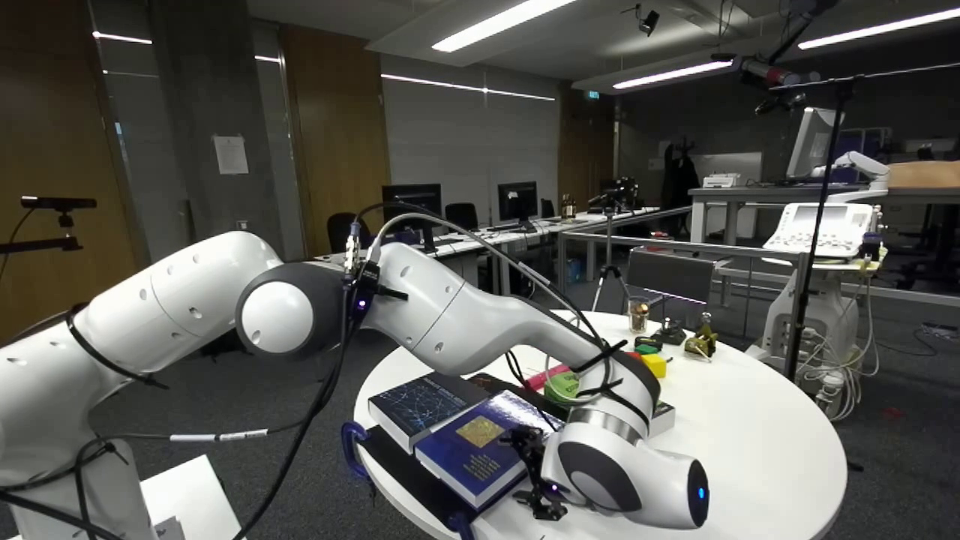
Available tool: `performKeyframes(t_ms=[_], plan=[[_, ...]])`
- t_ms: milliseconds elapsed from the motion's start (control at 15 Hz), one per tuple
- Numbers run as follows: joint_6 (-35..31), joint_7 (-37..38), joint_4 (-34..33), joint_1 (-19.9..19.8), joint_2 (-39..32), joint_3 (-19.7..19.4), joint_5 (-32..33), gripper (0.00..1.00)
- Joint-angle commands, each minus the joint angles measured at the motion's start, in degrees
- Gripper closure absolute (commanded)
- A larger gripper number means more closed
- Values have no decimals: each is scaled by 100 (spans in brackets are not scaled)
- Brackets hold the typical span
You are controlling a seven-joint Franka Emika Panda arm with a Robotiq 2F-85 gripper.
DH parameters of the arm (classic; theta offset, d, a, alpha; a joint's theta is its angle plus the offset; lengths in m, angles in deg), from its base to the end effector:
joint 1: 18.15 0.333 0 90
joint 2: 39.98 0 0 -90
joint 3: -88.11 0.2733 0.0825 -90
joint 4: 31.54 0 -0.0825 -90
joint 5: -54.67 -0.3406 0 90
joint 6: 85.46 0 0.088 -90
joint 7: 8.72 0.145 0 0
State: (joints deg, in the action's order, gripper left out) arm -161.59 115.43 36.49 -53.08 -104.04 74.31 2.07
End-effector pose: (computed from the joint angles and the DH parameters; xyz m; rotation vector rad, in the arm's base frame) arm 0.4766 -0.3119 0.0885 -0.1278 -2.6469 -1.6474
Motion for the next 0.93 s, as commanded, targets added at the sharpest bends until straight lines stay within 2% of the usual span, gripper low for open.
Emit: performKeyframes(t_ms=[0,333,867], plan=[[510,137,-398,-269,-194,200,-148,0],[940,273,-702,-425,-412,294,-303,0],[924,280,-1016,-505,-709,356,-353,0]])
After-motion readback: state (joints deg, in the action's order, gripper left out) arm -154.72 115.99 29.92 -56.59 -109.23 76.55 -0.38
